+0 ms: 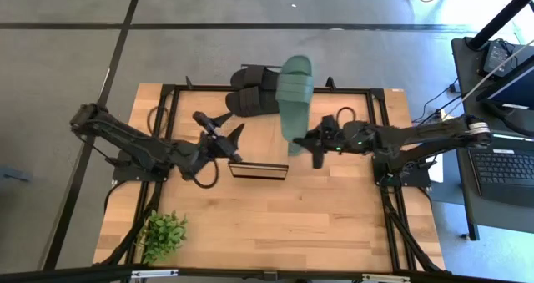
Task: Pick and place slides into the shelf
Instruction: Put the green slipper under the shelf
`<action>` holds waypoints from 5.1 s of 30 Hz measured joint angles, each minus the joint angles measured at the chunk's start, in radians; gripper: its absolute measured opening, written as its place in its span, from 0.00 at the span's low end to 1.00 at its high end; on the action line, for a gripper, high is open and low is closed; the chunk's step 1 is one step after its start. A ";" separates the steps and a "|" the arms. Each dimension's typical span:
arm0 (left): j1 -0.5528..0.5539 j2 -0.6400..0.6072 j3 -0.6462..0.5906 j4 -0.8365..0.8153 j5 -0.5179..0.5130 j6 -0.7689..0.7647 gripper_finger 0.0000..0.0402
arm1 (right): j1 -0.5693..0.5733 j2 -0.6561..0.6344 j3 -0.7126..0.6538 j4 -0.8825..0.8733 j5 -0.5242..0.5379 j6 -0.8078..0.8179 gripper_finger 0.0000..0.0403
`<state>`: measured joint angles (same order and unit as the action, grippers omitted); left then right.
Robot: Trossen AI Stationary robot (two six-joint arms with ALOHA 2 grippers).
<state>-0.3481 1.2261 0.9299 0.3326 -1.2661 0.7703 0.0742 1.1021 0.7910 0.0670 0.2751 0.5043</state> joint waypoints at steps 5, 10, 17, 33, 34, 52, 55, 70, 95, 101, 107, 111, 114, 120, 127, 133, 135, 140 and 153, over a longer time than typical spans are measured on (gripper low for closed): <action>0.060 -0.185 -0.051 -0.392 0.402 -0.413 0.54 | 0.000 -0.150 0.000 -0.229 0.001 0.073 0.24; 0.153 -0.296 -0.096 -0.576 0.708 -0.585 0.54 | 0.000 -0.251 0.000 -0.451 -0.008 0.172 0.24; 0.239 -0.424 -0.239 -0.591 0.882 -0.637 0.54 | 0.000 -0.279 0.000 -0.736 -0.128 0.305 0.24; 0.323 -0.794 -0.481 -0.580 0.993 -0.760 0.54 | 0.043 -0.248 0.000 -0.998 -0.619 0.480 0.24; 0.323 -0.803 -0.486 -0.580 0.993 -0.770 0.54 | 0.054 -0.248 -0.001 -0.998 -0.634 0.481 0.24; 0.323 -0.816 -0.502 -0.587 0.992 -0.824 0.54 | 0.220 -0.248 -0.401 -0.445 -0.880 0.627 0.24; 0.323 -0.816 -0.502 -0.587 0.992 -0.824 0.54 | 0.225 -0.249 -0.477 -0.412 -0.883 0.663 0.24; 0.323 -0.815 -0.502 -0.587 0.992 -0.843 0.54 | 0.225 -0.249 -0.620 -0.414 -0.862 0.661 0.24; 0.323 -0.815 -0.502 -0.589 0.992 -0.844 0.54 | 0.224 -0.247 -0.624 -0.410 -0.852 0.729 0.30; 0.323 -0.815 -0.502 -0.628 0.992 -0.849 0.54 | 0.224 -0.247 -0.624 -0.410 -0.852 0.727 0.30; 0.323 -0.815 -0.502 -0.632 0.992 -0.850 0.54 | 0.224 -0.246 -0.624 -0.409 -0.851 0.791 0.30; 0.323 -0.815 -0.502 -0.632 0.991 -0.850 0.54 | 0.224 -0.246 -0.624 -0.411 -0.839 0.796 0.34; 0.323 -0.815 -0.502 -0.632 0.991 -0.850 0.54 | 0.224 -0.246 -0.625 -0.415 -0.834 0.799 0.41; 0.323 -0.815 -0.502 -0.632 0.992 -0.850 0.54 | 0.224 -0.246 -0.625 -0.413 -0.864 0.812 0.57; 0.323 -0.815 -0.502 -0.632 0.992 -0.848 0.54 | 0.224 -0.246 -0.625 -0.412 -0.917 1.024 0.61; 0.322 -0.815 -0.502 -0.632 0.992 -0.847 0.54 | 0.224 -0.247 -0.596 -0.451 -0.876 1.195 0.60; 0.323 -0.815 -0.502 -0.632 0.992 -0.847 0.54 | 0.224 -0.247 -0.550 -0.514 -0.835 1.199 0.60; 0.323 -0.815 -0.502 -0.632 0.992 -0.847 0.54 | 0.225 -0.247 -0.351 -0.793 -0.646 1.202 0.60; 0.322 -0.815 -0.502 -0.632 0.991 -0.846 0.54 | 0.410 -0.145 -0.090 -1.167 -0.402 1.644 0.60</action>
<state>-0.0257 0.4109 0.4274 -0.2996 -0.2747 -0.0756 0.4838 0.9572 0.7013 -1.1004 -0.1268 2.1485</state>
